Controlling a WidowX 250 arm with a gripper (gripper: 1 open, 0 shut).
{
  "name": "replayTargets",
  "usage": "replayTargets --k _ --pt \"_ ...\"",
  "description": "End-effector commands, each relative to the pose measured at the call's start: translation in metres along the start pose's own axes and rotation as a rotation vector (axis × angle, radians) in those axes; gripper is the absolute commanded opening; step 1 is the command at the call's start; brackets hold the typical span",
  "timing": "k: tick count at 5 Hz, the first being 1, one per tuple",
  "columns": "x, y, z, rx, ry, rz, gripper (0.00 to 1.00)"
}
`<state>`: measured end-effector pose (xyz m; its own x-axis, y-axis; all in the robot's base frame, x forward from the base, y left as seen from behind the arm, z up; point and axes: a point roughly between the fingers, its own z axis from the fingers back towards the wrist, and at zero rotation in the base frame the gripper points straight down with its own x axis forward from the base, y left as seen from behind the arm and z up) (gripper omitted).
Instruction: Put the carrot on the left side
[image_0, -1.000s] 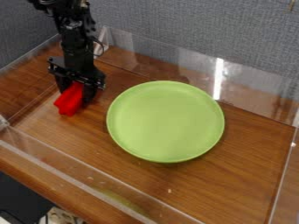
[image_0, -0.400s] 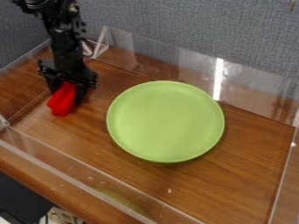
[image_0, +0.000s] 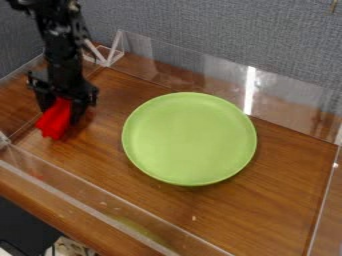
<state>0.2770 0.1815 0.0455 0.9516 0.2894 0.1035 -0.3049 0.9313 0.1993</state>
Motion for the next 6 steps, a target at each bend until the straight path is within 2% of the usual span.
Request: replayTargets --k 1,3,4,5,6 --pt "0.012 0.009 0.017 0.026 -0.079 -0.003 0.00" --pt "0.034 0.006 0.020 0.051 -0.134 -0.053 0.00" --pt "0.031 -0.005 0.010 0.035 -0.137 -0.103 1.00" --pt "0.034 0.007 0.038 0.016 -0.165 -0.069 1.00" --pt "0.036 0.020 0.056 0.017 -0.182 -0.035 1.00"
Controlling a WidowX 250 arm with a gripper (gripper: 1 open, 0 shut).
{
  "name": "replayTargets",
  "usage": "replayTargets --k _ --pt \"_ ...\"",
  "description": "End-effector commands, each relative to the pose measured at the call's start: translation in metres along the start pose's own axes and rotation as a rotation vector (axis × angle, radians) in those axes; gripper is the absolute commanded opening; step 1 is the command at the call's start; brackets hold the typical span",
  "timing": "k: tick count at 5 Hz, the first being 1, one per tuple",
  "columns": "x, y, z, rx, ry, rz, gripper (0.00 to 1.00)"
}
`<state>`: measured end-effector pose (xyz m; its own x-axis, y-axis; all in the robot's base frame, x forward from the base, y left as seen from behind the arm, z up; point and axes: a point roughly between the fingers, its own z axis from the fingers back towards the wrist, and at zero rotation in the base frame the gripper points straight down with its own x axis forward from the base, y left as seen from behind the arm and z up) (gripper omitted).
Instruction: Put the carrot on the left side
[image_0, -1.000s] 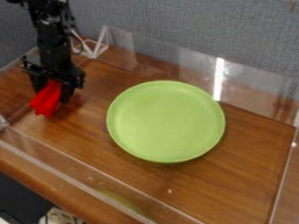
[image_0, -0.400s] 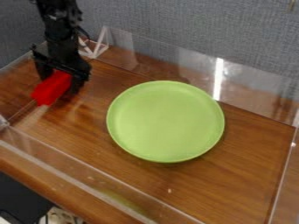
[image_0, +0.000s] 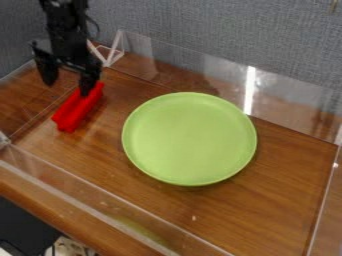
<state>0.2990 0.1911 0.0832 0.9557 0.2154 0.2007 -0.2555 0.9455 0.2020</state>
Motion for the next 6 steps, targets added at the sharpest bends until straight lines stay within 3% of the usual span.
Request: replayTargets --k 1,3,5,6 --pt "0.012 0.010 0.030 -0.003 -0.100 0.001 1.00" --pt "0.021 0.005 0.014 -0.046 -0.120 -0.050 1.00" --pt "0.018 -0.011 -0.005 -0.092 -0.117 -0.132 1.00" --pt "0.014 -0.009 -0.008 -0.084 -0.105 -0.099 1.00"
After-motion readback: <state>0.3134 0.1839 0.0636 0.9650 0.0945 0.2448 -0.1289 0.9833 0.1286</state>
